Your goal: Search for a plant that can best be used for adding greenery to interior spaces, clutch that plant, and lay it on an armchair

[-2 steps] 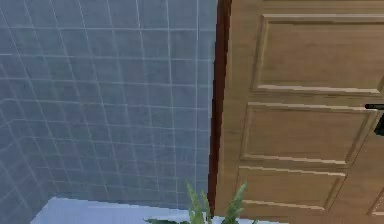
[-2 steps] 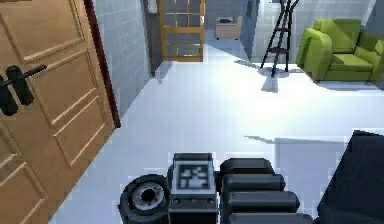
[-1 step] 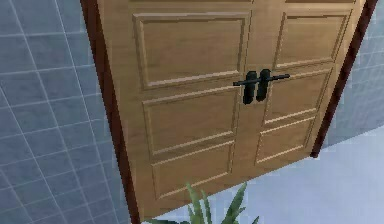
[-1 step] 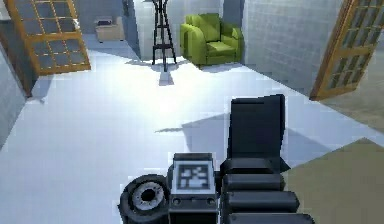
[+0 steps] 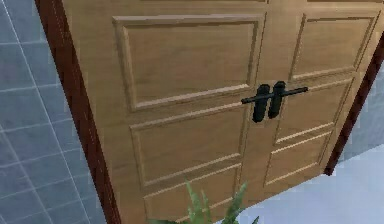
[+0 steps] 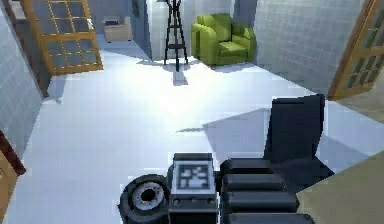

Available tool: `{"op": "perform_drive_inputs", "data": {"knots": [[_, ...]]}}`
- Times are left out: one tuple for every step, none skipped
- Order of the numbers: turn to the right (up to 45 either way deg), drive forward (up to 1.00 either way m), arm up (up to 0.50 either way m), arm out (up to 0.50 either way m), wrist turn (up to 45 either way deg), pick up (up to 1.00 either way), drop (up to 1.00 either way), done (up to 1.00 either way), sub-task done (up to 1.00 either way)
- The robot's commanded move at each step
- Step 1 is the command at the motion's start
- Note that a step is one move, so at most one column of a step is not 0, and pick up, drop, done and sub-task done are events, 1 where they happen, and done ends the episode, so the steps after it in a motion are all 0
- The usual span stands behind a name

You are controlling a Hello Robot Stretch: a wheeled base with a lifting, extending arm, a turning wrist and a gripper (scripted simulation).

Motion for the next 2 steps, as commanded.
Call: {"op": "perform_drive_inputs", "data": {"knots": [[45.0,0.00,0.00,0.00,0.0,0.00,0.00,0.00,0.00],[39.0,0.00,0.00,0.00,0.0,0.00,0.00,0.00,0.00]]}}
